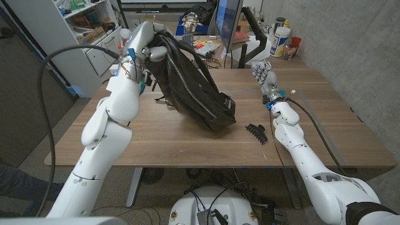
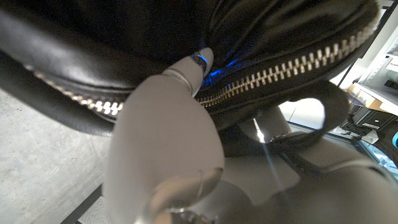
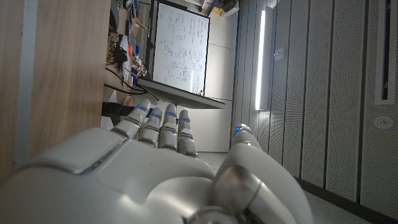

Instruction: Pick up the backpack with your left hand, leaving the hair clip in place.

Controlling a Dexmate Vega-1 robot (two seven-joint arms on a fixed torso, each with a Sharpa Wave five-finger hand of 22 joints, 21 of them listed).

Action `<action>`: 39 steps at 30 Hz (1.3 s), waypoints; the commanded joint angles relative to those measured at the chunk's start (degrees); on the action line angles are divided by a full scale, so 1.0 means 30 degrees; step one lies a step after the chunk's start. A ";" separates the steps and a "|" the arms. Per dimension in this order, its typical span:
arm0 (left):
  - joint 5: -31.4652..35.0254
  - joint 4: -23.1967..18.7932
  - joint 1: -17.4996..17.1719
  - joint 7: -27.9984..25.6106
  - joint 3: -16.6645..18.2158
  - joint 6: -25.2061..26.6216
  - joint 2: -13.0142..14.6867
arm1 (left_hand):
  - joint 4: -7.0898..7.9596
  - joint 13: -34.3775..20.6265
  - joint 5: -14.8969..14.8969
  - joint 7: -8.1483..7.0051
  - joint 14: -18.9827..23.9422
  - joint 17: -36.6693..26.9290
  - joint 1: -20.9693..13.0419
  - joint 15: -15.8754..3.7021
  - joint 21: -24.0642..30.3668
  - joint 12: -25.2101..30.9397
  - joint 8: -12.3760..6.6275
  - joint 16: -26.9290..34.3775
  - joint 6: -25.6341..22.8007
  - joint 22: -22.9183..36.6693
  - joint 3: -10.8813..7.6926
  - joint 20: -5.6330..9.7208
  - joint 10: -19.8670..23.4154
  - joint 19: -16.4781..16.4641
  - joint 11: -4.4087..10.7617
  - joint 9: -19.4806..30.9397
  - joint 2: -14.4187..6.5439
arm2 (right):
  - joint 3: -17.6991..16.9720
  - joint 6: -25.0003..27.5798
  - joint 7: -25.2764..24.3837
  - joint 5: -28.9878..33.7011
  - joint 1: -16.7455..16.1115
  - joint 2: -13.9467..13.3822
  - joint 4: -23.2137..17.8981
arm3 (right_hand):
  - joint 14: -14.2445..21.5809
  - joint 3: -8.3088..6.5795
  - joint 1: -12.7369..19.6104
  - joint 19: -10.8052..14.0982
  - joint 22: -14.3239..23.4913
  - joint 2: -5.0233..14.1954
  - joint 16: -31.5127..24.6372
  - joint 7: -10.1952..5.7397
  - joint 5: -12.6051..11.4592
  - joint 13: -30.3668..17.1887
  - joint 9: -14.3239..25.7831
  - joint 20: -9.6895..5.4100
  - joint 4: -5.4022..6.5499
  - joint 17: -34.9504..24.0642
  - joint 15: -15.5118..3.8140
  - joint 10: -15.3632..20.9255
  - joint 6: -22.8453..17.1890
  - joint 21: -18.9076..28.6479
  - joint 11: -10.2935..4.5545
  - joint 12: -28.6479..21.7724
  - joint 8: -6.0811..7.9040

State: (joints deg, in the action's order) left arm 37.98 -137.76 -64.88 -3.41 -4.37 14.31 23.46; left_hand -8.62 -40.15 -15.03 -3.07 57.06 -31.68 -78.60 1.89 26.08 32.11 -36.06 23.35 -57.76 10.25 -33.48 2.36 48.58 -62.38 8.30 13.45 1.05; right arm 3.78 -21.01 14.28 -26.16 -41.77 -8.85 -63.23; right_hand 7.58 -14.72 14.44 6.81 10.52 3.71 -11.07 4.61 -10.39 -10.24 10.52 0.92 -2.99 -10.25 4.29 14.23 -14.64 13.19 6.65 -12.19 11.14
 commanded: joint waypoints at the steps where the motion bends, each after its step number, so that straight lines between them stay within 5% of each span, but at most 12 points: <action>1: 0.0068 -0.0213 0.1704 0.0837 -0.0309 0.0708 -0.0078 | 0.0104 -0.0055 -0.0082 0.1649 0.3804 -0.0140 0.0133 -0.4525 0.0023 -0.0044 -0.0112 -0.0142 -0.1668 0.0032 -0.0027 0.0687 0.0166 -0.0491 0.0038 0.0094 -0.0364 | 0.0051 -0.0019 -0.0027 0.0042 0.0138 0.0034 0.0076 | 0.0123 0.0018 -0.0117 0.0163 0.0099 0.0049 0.0009 -0.0007 -0.0063 -0.0112 0.0075 0.0053 -0.0111 -0.0116 0.0039 0.0125 -0.0182 -0.0008 0.0009 -0.0090 0.0027; 31: -0.0439 -0.0931 0.5490 0.3253 0.0528 0.1741 -0.0652 | 0.0074 -0.0413 -0.0023 0.1702 0.3909 -0.0425 0.0130 -0.4599 -0.0138 -0.0346 -0.0152 -0.0585 -0.1672 -0.0030 -0.0027 0.0492 0.0191 -0.0119 0.0051 0.0016 -0.0362 | 0.0284 -0.0047 -0.1003 0.0485 -0.0406 0.0385 -0.0763 | 0.0126 0.0031 -0.0131 0.0182 0.0104 0.0072 0.0037 -0.0024 -0.0067 -0.0112 0.0074 0.0083 -0.0130 -0.0121 0.0033 0.0109 -0.0221 -0.0066 0.0033 -0.0060 0.0024; 39: -0.0267 -0.1170 0.5578 0.3195 0.0566 0.1632 -0.0766 | 0.0098 -0.0538 -0.0005 0.1639 0.3921 -0.0468 0.0156 -0.4656 -0.0188 -0.0414 -0.0163 -0.0708 -0.1644 -0.0033 -0.0027 0.0477 0.0169 -0.0029 0.0112 0.0018 -0.0388 | 0.0331 -0.0072 -0.1009 0.0511 -0.0433 0.0417 -0.0802 | 0.0134 0.0031 -0.0125 0.0184 0.0104 0.0083 0.0043 -0.0008 -0.0069 -0.0112 0.0074 0.0085 -0.0142 -0.0120 0.0028 0.0147 -0.0206 -0.0088 0.0031 -0.0067 0.0014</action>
State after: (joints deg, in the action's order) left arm 36.47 -139.83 -51.77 5.04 -3.14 18.60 21.73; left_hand -8.63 -41.54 -14.88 -3.06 57.75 -32.81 -78.61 1.59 25.62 31.09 -36.32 21.29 -57.75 10.03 -33.49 2.96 48.77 -61.78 8.48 13.37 1.04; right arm 4.56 -21.51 11.79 -24.90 -42.74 -7.80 -65.14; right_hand 7.58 -14.48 14.44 7.12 10.52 3.71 -11.07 4.61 -10.39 -10.24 10.52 1.23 -3.24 -10.54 4.29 14.23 -14.64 13.19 6.65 -12.19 11.14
